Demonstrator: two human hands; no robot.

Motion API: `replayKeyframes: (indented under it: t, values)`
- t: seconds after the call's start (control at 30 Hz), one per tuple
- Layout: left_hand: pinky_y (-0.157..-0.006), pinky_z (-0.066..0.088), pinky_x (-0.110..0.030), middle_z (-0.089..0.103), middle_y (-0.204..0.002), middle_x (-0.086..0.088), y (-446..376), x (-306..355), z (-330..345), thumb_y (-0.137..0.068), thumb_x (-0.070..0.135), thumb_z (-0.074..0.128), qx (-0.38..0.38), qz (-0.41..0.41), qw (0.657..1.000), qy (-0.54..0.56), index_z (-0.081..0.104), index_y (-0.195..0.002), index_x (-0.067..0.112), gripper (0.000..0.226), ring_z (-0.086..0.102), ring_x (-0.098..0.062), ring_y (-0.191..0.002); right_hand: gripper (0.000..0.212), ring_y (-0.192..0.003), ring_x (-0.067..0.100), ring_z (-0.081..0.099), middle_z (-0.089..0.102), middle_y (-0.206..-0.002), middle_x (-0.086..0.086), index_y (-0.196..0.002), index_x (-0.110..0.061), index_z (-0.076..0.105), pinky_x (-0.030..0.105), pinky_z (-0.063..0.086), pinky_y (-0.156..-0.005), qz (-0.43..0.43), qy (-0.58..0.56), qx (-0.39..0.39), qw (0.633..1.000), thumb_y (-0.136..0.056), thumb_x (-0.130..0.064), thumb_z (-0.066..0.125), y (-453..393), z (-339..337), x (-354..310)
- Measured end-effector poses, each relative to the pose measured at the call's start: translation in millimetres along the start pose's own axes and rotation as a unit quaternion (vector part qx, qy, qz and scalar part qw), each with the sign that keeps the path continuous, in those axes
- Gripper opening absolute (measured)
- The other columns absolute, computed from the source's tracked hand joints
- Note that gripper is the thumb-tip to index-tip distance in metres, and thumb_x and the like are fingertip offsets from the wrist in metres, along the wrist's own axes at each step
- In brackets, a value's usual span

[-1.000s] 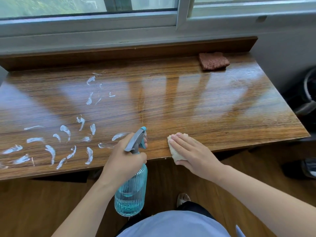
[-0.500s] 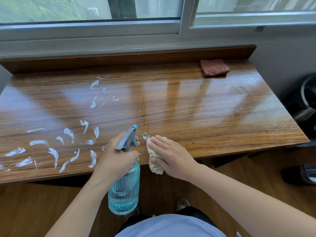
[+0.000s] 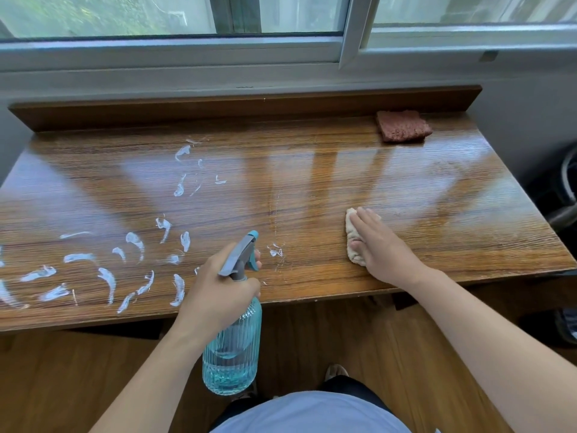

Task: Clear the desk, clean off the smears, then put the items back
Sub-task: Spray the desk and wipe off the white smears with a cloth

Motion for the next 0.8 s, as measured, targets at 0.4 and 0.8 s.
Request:
replayKeyframes:
  t: [0.4,0.8]
  values:
    - [-0.056,0.046,-0.035,0.073,-0.089,-0.007,-5,1,0,-0.081,0.001,0.061,0.005,-0.020,1.000,-0.021,0.065,-0.094,0.030,0.032,0.069,-0.025,-0.066,0.062,-0.158,0.018,0.002,0.011,-0.171,0.002,-0.163,-0.012,0.014,0.028,0.001,-0.127,-0.148,0.037,-0.025,0.988,-0.109,-0.025,0.044,-25,29,-126]
    - [-0.068,0.060,-0.047,0.069,-0.084,-0.008,11,-31,12,-0.091,0.013,0.061,-0.009,-0.067,0.992,-0.106,0.059,-0.091,0.022,0.010,0.073,-0.023,-0.079,0.061,-0.158,0.020,-0.003,0.006,-0.171,0.004,-0.163,-0.014,0.015,0.023,-0.003,-0.122,-0.058,-0.022,-0.036,0.997,-0.108,-0.011,0.042,-38,6,-49]
Point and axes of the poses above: each hand's wrist, its own y-axis away from the middle knuckle, its own z-axis out of the palm, x = y × z, the point moved 8 cm from there along -y, towards the middle knuckle
